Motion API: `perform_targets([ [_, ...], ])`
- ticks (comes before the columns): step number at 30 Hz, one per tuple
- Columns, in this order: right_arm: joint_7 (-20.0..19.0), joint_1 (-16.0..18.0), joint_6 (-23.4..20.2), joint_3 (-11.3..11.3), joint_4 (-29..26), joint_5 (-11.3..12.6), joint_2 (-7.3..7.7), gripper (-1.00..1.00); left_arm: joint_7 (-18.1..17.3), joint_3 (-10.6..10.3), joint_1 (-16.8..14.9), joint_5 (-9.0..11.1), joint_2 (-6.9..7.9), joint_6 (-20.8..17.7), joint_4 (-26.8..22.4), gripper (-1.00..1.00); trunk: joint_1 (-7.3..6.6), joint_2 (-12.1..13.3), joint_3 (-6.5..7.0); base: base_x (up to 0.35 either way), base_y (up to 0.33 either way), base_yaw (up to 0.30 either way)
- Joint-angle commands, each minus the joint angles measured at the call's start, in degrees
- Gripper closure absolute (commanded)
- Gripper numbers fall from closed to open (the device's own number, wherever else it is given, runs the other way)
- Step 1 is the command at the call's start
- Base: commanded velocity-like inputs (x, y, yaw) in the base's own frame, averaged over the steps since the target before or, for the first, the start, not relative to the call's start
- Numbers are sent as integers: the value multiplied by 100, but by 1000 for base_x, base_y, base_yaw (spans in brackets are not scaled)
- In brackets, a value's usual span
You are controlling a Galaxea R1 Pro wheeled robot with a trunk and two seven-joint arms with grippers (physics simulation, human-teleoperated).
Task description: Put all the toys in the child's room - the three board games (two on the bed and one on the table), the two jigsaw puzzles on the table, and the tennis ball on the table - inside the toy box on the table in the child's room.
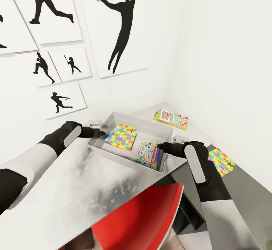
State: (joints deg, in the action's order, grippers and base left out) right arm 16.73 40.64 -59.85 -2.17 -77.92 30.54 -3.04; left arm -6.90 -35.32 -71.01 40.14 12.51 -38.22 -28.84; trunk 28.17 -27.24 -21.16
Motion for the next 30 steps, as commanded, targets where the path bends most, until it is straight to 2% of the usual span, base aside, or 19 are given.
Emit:
perform_targets([
  [1,60,5,-15,-2,-4,57,-2,-100,-22,-26,-4,-11,6,-10,-4,-100,3,-9,-9,0,0,0],
  [30,59,5,-15,-9,-4,57,-1,-100,-81,-28,18,-14,-3,-10,157,-100,3,-9,-9,0,0,0],
])
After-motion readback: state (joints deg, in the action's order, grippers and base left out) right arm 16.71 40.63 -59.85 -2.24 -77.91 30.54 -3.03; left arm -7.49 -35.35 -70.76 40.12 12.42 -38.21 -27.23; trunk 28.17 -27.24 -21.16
